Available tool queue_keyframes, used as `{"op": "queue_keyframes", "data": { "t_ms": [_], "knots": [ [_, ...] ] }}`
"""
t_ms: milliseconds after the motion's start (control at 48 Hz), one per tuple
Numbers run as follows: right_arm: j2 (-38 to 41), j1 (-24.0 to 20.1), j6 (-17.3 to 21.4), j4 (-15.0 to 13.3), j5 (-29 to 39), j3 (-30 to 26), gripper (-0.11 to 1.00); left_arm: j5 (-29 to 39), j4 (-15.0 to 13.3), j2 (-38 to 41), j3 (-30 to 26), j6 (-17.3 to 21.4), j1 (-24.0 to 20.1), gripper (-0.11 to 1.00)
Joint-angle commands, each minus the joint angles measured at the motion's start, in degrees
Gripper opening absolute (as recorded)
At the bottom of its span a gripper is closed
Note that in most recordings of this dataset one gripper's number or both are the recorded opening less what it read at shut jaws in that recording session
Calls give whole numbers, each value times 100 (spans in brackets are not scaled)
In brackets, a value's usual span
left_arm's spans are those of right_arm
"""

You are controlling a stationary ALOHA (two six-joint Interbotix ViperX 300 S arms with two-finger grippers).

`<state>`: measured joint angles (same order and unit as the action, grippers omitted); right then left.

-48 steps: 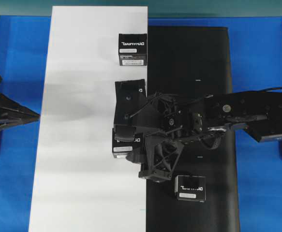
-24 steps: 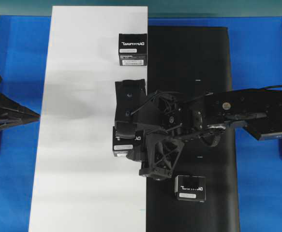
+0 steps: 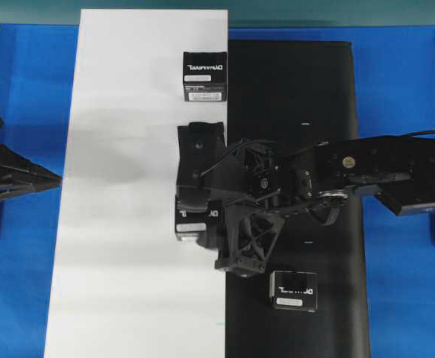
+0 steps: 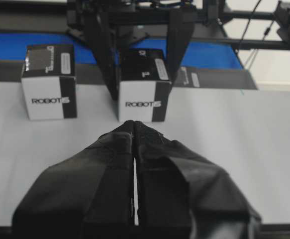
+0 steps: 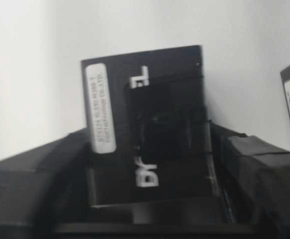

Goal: Place the box from the black base onto the white base.
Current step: 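Lower the box onto the white base below the other boxes, then open the right gripper and withdraw it to the right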

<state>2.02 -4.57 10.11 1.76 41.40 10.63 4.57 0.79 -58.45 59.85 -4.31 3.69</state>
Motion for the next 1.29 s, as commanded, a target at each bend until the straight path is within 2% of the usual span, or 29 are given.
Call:
{"op": "queue_keyframes", "data": {
  "t_ms": [0,83,167,521,833,958,1271],
  "knots": [
    [44,18,-18,-18,-53,-26,83,-26,18,35,-114,-9,9,-2],
    [26,0,-18,-105,-123,9,94,-26,9,35,-114,-9,9,-2],
    [0,-18,-9,-220,-229,53,98,-26,9,35,-114,-9,9,-2],
    [-202,-18,18,-246,-396,105,98,-26,18,35,-105,-9,18,-2],
    [-967,-70,26,-167,-773,334,98,-26,18,18,-105,-9,18,-2],
    [-1397,-114,26,-149,-976,624,98,-26,18,9,-105,-9,18,-2],
    [-2496,-264,0,-149,-1688,1872,98,-26,18,0,-105,-9,18,-2]
  ]
}}
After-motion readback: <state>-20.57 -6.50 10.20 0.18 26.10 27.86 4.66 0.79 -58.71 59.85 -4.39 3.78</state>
